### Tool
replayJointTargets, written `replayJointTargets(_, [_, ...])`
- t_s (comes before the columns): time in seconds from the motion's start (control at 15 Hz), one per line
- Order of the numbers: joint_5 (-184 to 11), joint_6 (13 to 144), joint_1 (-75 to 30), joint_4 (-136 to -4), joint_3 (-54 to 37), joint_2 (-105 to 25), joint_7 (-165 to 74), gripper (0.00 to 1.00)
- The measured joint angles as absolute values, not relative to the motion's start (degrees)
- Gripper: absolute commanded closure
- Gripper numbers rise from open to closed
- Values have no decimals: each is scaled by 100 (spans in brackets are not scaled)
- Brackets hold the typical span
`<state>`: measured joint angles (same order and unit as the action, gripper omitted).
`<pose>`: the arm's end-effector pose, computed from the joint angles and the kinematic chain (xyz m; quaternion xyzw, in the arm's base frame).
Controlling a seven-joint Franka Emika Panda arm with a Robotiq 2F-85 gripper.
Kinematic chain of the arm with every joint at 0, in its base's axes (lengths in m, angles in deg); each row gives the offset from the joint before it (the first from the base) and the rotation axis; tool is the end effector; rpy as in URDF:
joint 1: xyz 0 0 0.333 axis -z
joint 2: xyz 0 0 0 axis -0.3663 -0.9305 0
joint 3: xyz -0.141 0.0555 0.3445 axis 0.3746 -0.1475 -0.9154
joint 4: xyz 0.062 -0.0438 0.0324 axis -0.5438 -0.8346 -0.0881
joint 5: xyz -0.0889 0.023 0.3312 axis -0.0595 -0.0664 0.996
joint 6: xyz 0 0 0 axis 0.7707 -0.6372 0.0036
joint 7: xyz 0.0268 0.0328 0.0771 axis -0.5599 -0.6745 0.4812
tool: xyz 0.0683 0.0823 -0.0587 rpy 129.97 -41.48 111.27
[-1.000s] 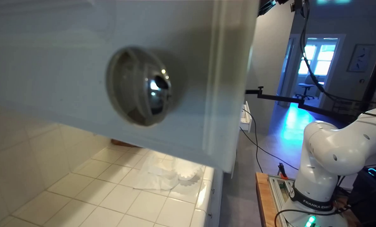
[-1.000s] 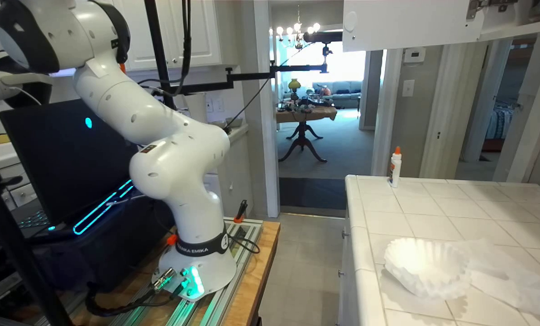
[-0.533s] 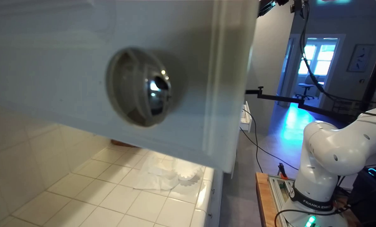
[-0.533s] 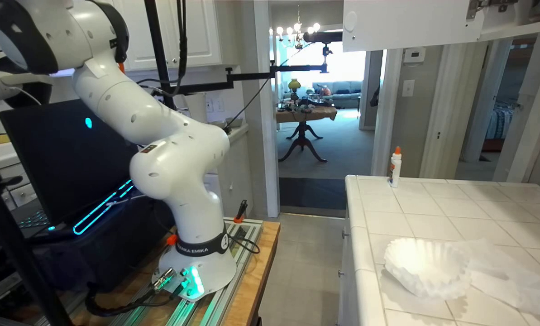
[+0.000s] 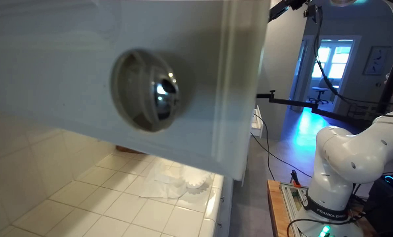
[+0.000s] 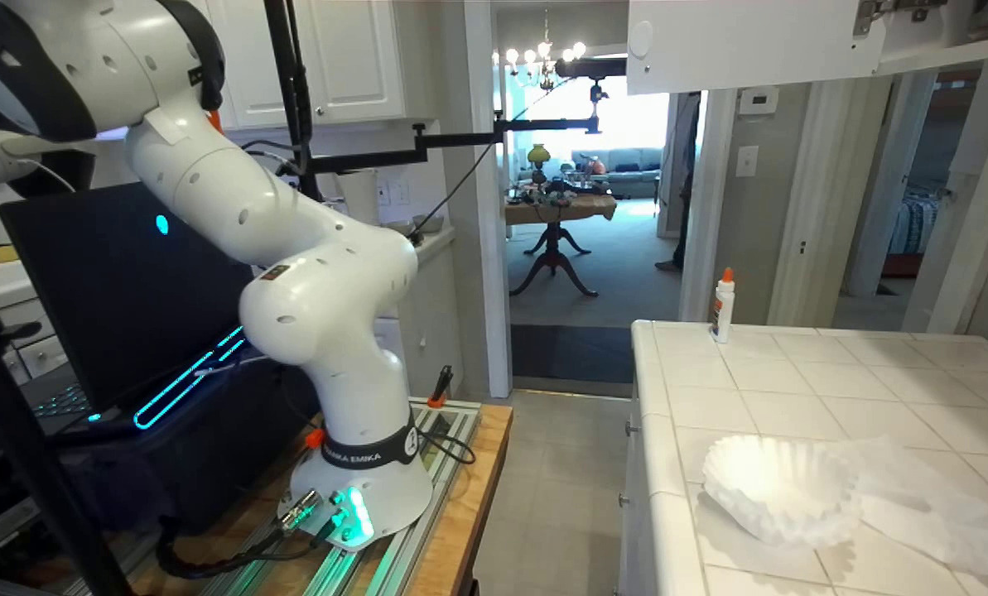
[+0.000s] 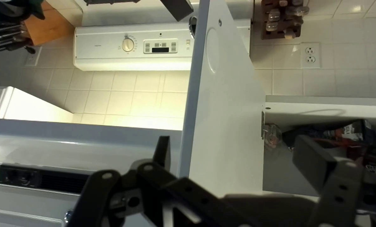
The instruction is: Close the cupboard door
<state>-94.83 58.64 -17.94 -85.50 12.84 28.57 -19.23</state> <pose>0.0804 -0.2455 0.8534 0.8825 -0.0739 0.4510 0.1109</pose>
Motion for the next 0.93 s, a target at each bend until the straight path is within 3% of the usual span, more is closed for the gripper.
replayJointTargets(0.93, [-8952,5862,-2684,-7570,1973,1949,-1208,0])
